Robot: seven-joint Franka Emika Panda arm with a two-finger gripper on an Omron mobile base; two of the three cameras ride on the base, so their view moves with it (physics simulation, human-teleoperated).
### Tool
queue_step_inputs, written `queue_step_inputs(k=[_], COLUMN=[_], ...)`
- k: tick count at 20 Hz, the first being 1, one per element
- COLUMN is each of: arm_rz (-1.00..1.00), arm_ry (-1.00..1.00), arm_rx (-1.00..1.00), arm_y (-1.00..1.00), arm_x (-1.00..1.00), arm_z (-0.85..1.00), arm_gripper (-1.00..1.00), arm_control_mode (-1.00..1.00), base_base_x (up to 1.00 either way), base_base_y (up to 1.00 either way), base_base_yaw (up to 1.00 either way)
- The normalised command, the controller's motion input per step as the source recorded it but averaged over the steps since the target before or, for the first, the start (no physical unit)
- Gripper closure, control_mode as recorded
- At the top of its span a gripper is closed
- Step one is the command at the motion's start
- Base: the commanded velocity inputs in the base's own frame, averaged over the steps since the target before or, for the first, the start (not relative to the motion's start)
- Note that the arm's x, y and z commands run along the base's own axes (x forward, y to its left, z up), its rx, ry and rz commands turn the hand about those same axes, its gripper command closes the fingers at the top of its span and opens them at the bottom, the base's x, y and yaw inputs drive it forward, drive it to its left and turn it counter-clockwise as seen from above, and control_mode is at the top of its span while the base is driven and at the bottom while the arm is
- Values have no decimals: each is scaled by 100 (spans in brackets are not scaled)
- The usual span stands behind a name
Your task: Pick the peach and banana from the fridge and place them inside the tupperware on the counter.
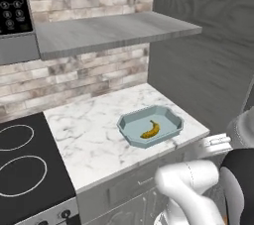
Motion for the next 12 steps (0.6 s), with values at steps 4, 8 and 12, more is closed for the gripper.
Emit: queue_step_inputs(k=[4,8,12], arm_rz=[0,0,0], arm_ry=[0,0,0], arm_rx=[0,0,0], arm_y=[0,0,0], arm_x=[0,0,0], arm_z=[0,0,0], arm_gripper=[-100,-100,-100], arm_control_mode=[100,100,100], base_base_x=[-70,-76,-83], base_base_y=[0,3,1], base_base_yaw=[0,-12,-49])
